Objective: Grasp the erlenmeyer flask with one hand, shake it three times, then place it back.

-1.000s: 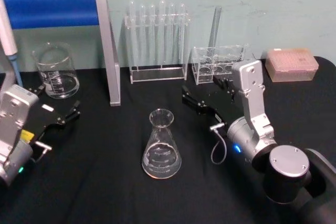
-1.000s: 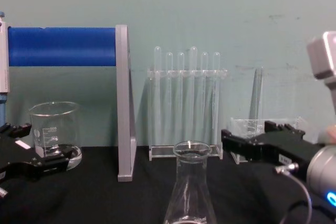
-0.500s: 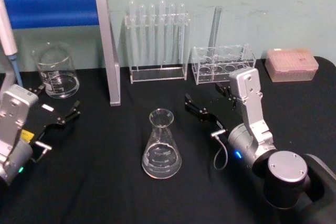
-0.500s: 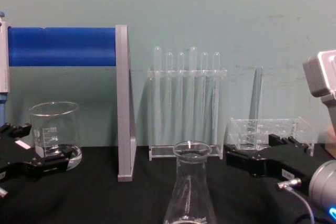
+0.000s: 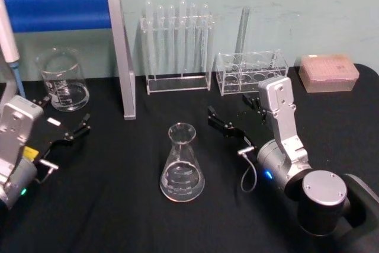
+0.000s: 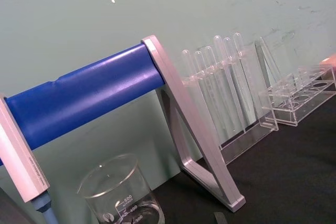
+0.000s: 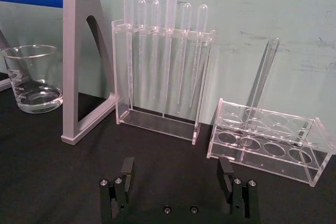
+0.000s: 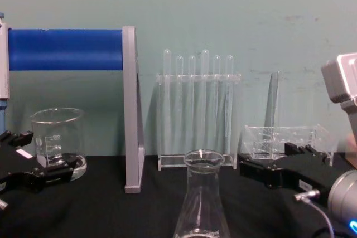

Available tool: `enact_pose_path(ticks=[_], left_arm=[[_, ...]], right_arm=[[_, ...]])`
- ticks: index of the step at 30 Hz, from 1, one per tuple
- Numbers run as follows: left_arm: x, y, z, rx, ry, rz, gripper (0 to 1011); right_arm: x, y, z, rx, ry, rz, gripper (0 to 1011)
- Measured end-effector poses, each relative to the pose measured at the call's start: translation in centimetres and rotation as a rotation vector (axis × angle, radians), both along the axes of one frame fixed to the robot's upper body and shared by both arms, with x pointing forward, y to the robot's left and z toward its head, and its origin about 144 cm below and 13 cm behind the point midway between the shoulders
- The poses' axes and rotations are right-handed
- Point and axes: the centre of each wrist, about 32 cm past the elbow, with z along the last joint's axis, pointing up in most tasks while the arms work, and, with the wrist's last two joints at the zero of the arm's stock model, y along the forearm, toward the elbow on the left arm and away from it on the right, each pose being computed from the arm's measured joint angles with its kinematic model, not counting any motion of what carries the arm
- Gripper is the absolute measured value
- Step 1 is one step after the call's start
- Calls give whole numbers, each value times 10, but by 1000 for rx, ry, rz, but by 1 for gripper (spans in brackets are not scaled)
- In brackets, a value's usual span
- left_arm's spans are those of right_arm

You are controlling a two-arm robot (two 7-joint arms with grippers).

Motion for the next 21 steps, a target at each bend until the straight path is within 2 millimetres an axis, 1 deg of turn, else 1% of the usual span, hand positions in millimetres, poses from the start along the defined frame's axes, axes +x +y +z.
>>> enact_pose_path(ticks=[21], left_arm=[[0,0,0,0,0,0,1001]], right_arm=[[0,0,0,1,1,2,1003]])
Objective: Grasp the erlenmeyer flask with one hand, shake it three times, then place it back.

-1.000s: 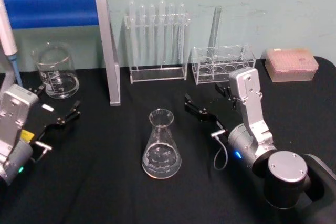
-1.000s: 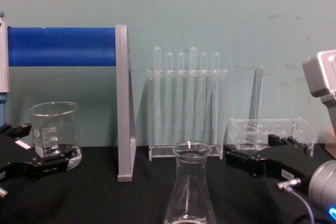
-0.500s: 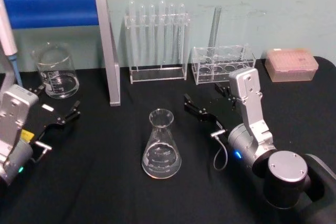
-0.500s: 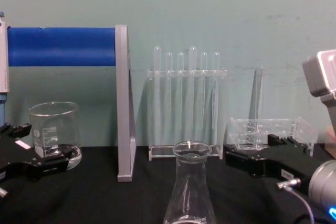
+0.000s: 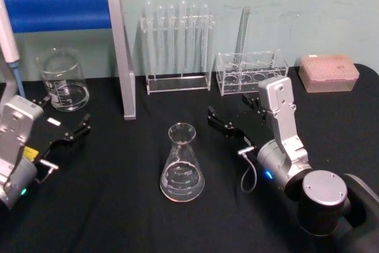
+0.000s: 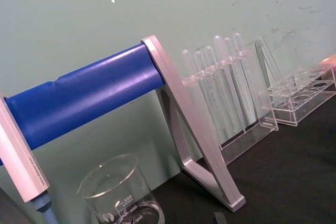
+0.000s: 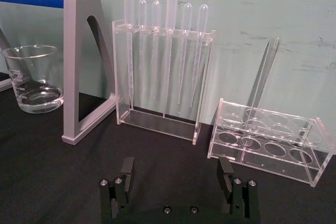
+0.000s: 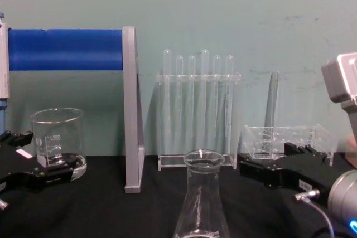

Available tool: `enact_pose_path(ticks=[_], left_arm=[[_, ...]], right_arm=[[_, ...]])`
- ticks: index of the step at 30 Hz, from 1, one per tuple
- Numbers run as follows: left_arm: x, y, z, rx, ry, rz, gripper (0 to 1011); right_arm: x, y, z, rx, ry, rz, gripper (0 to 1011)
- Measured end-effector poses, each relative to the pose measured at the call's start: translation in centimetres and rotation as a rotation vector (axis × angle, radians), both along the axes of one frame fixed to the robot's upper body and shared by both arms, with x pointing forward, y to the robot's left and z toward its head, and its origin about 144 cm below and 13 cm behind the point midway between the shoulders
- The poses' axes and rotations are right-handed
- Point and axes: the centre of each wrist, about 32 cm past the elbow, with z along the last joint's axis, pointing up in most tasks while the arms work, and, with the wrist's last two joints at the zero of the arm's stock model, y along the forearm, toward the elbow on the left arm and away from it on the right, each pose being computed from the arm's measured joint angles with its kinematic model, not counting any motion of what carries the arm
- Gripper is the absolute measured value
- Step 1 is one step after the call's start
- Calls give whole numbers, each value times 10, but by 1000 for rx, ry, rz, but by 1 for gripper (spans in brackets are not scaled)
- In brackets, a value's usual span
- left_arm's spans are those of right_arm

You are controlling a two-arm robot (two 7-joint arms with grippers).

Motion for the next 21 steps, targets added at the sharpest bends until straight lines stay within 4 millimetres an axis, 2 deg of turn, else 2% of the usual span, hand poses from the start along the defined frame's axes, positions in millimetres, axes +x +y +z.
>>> enact_pose_path(ticks=[21], left_arm=[[0,0,0,0,0,0,1001]], right_arm=[[0,0,0,1,0,0,1002]])
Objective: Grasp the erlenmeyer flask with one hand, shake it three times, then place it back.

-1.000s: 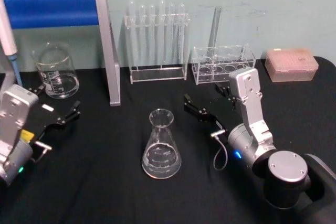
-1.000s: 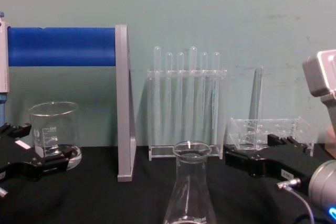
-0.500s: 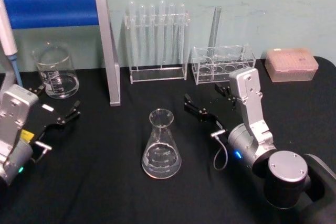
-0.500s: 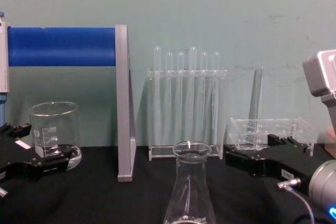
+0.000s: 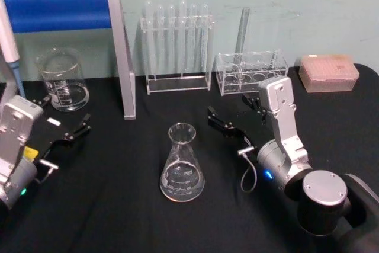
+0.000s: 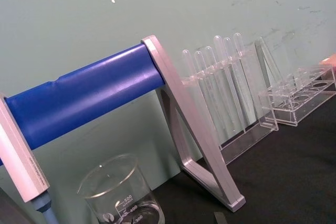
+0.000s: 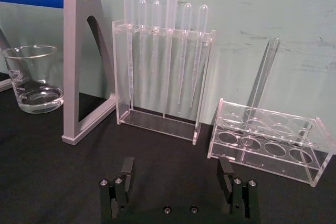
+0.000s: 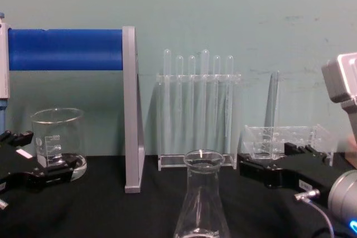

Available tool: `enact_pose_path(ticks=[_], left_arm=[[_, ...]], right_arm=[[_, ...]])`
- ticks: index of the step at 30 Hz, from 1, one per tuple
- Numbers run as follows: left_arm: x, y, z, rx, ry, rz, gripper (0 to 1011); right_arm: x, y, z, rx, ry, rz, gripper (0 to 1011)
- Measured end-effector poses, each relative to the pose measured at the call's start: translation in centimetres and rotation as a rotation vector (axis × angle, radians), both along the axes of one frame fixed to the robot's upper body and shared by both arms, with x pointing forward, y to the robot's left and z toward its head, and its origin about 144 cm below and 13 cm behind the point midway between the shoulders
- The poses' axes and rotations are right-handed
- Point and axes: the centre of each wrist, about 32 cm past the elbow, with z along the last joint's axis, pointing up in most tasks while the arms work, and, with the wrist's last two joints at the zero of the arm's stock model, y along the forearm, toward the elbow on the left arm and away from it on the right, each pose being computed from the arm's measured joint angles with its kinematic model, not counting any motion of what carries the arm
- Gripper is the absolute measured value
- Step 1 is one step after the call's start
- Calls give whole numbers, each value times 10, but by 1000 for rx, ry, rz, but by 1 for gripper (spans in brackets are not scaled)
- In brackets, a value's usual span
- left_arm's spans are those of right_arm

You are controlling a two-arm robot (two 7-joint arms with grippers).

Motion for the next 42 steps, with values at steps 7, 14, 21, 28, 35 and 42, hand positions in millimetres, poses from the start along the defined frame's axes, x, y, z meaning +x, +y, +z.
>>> enact_pose_path(ticks=[7,14,21,28,35,42], left_arm=[[0,0,0,0,0,0,1001],[0,0,0,0,0,0,1001],[0,0,0,0,0,0,1001],[0,0,0,0,0,0,1001],[0,0,0,0,0,0,1001],[0,0,0,0,0,0,1000]], right_arm=[[0,0,0,0,0,0,1002],[0,0,0,0,0,0,1002],[0,0,0,0,0,0,1003],[0,0,0,0,0,0,1003],[0,0,0,0,0,0,1002],[0,0,0,0,0,0,1002]])
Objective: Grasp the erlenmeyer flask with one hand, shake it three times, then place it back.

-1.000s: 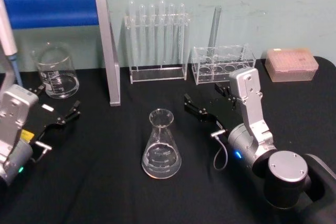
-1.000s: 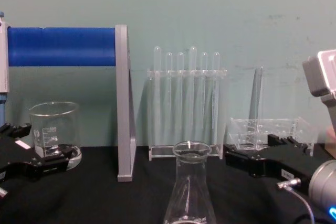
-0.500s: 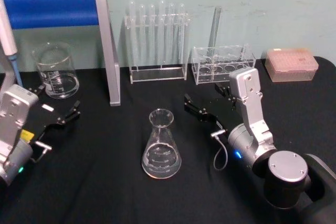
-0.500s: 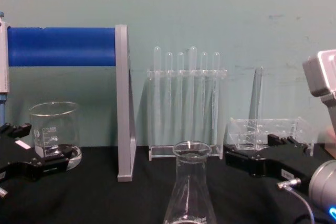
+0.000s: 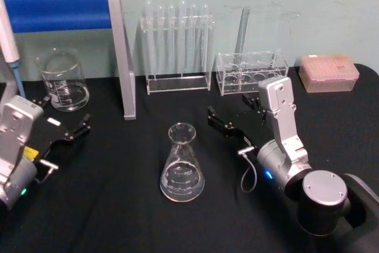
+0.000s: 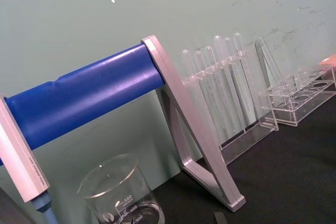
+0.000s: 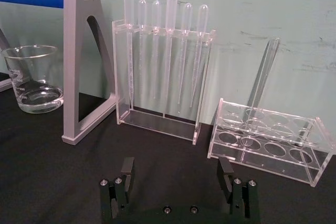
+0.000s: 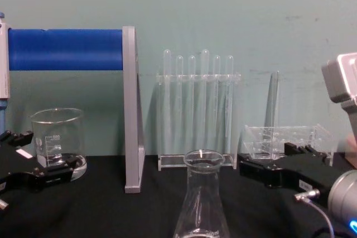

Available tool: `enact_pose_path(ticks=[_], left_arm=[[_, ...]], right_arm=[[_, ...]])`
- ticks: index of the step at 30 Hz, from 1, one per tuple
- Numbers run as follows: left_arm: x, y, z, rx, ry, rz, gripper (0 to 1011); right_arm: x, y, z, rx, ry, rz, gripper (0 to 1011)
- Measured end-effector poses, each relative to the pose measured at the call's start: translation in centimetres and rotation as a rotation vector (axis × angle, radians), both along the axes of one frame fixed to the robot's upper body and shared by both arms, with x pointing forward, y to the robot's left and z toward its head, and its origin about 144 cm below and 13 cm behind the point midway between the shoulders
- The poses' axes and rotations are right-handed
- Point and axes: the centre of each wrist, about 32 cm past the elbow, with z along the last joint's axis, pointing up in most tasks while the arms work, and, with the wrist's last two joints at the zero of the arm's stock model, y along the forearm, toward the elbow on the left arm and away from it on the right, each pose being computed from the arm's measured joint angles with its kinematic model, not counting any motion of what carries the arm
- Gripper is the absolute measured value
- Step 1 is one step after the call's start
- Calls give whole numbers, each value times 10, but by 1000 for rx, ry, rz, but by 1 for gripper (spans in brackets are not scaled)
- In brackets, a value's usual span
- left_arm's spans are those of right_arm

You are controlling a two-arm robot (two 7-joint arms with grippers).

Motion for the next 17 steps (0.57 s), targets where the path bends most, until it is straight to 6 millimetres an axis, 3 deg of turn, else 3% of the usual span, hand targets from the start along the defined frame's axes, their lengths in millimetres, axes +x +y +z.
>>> enact_pose_path(ticks=[17], left_arm=[[0,0,0,0,0,0,1001]], right_arm=[[0,0,0,0,0,0,1002]])
